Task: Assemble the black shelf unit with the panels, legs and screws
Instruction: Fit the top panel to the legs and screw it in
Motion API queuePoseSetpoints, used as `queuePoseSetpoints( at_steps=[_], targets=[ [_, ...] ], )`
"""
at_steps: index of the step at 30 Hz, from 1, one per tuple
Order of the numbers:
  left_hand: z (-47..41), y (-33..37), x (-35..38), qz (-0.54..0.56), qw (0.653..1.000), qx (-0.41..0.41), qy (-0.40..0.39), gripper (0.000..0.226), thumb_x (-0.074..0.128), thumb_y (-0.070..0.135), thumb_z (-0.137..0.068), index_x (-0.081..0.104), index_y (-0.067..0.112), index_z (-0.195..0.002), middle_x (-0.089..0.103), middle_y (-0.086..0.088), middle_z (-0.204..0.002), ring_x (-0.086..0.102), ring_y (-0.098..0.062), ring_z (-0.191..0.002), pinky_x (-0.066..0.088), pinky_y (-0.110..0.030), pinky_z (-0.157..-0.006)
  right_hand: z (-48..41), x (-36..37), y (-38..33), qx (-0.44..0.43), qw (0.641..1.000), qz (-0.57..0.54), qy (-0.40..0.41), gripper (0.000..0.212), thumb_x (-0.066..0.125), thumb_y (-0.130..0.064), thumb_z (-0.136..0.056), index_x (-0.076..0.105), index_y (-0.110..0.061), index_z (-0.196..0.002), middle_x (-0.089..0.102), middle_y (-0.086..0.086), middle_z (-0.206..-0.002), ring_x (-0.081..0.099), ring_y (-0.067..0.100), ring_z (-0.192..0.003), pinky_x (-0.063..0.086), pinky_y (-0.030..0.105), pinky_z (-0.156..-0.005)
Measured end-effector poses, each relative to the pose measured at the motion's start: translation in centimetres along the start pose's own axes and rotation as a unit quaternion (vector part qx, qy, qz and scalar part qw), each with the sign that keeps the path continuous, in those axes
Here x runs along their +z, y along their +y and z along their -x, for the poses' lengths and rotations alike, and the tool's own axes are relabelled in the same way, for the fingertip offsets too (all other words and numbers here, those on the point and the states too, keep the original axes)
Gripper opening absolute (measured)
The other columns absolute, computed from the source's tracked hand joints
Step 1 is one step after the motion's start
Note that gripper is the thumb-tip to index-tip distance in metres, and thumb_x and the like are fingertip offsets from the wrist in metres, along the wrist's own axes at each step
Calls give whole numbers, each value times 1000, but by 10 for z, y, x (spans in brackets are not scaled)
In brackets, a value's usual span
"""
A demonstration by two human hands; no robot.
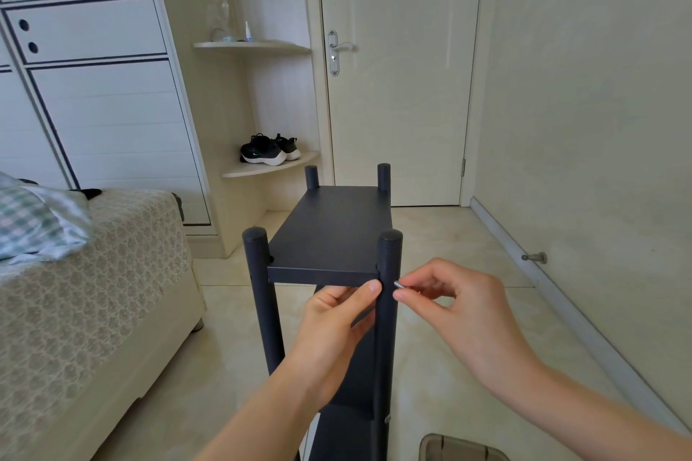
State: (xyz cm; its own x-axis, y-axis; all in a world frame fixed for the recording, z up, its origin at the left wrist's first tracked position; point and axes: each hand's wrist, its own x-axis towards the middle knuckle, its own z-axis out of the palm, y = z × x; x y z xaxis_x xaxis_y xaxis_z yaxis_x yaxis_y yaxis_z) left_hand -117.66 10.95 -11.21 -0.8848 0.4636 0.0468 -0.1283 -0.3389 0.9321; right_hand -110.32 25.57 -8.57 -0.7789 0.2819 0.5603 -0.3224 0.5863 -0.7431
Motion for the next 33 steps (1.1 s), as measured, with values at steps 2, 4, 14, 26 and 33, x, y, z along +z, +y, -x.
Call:
queuePoseSetpoints(
  at_steps=[2,4,14,26,33],
  targets=[
    [0,0,0,4,1000,2,-4,22,68,22,-87,72,6,-103,74,-11,-102,70,-23,-105,52,-30,-89,0,1,0,6,1000,-2,3,12,82,-20,-75,72,-28,-77,69,-19,-75,65,1,-76,46,7,-69],
    [0,0,0,3,1000,0,-4,20,68,22,-88,73,7,-100,74,-11,-102,70,-24,-104,52,-30,-90,1,2,0,8,1000,-2,1,11,82,-21,-75,72,-26,-77,69,-18,-75,65,2,-76,47,8,-68],
    [1,3,-1,8,1000,0,-11,19,68,22,-87,74,8,-98,75,-10,-101,71,-20,-102,55,-23,-80,-2,4,1,34,999,-23,0,15,81,-19,-77,72,-31,-78,71,-16,-78,67,1,-76,48,9,-69],
    [0,1,-1,11,1000,8,-14,32,67,23,-87,71,1,-110,74,-15,-109,69,-25,-107,56,-22,-82,-3,6,0,52,998,-22,6,17,84,-21,-73,67,-25,-74,69,-13,-71,65,2,-68,48,12,-64],
    [0,0,-2,8,1000,7,-13,32,68,24,-86,72,1,-108,74,-15,-107,70,-23,-105,54,-26,-87,-4,8,-1,52,998,-15,11,21,84,-20,-73,65,-27,-73,69,-9,-71,64,6,-69,48,13,-64]
  ],
)
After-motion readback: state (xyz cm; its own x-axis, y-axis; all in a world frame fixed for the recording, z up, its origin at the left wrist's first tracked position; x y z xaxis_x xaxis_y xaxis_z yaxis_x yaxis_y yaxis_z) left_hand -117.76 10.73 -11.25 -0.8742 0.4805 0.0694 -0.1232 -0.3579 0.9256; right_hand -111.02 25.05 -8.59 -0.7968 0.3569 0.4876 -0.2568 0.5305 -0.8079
